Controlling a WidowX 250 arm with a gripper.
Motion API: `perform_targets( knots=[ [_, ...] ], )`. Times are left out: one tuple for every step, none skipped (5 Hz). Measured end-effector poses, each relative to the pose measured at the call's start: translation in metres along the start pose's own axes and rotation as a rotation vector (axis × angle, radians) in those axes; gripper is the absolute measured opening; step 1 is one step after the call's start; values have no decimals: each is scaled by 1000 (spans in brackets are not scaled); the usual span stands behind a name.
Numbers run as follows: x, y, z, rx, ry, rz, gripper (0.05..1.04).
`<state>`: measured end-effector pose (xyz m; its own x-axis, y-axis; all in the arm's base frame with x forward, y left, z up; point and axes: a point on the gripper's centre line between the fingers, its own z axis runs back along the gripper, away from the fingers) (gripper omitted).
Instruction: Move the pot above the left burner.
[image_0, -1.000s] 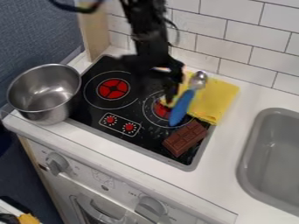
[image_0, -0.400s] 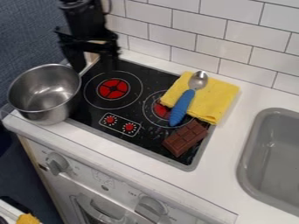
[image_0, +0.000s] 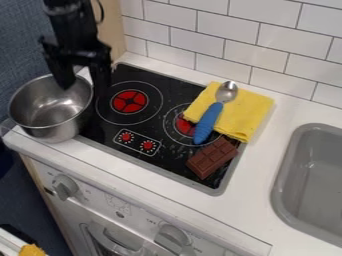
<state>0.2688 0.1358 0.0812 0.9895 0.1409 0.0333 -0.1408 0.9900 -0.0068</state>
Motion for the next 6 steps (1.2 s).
perform_targets(
  knots=[
    [0, -4, -26, 25, 69, 1, 1000],
    [1, -9, -41, 52, 93, 4, 1000],
    [-1, -13, -59, 60, 123, 16, 941],
    [-1, -14, -62, 50, 104, 24, 657],
    [-4, -9, -61, 38, 85, 35, 372],
    [-5, -7, -52, 17, 47, 32, 161]
  ],
)
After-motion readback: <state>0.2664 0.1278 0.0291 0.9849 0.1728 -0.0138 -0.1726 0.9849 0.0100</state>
